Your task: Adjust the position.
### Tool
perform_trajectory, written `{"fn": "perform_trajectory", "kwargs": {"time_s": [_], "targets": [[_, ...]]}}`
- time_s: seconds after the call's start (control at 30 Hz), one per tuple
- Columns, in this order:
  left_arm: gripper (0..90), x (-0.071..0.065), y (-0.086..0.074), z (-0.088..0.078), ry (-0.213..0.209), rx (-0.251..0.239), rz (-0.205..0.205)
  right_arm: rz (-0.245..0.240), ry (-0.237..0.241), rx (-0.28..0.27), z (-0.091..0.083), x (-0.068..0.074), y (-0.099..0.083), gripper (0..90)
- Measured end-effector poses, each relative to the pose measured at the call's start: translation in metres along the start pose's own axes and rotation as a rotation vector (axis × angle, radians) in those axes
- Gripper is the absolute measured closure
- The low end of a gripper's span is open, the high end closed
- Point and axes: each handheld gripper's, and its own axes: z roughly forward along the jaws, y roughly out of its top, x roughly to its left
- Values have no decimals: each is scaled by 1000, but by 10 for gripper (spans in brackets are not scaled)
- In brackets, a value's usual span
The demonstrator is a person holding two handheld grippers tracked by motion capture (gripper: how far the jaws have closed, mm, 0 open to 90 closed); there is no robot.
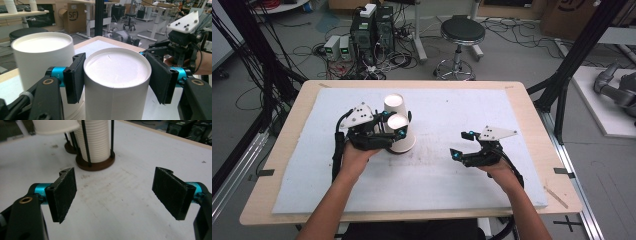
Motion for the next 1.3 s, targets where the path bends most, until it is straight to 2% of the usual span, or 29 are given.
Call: {"fn": "perform_trajectory", "kwargs": {"time_s": [0.17, 0.33, 0.5, 0.67, 0.93, 1.3], "targets": [[358, -6, -3, 8, -17, 16, 9, 14, 50, -33, 2, 4, 4, 202], [358, -11, -6, 14, -34, 28, 22, -18, 110, -43, 8, 15, 8, 202], [358, -17, -6, 20, -52, 34, 31, -61, 158, -79, 14, 31, 14, 202], [358, -23, -8, 27, -69, 35, 32, -72, 167, -67, 24, 39, 14, 202], [358, -30, -11, 41, -106, 27, 24, -70, 163, -93, 32, 42, 16, 203], [360, -40, -15, 55, -159, 29, 30, -38, 204, -125, 45, 44, 14, 189]]}}
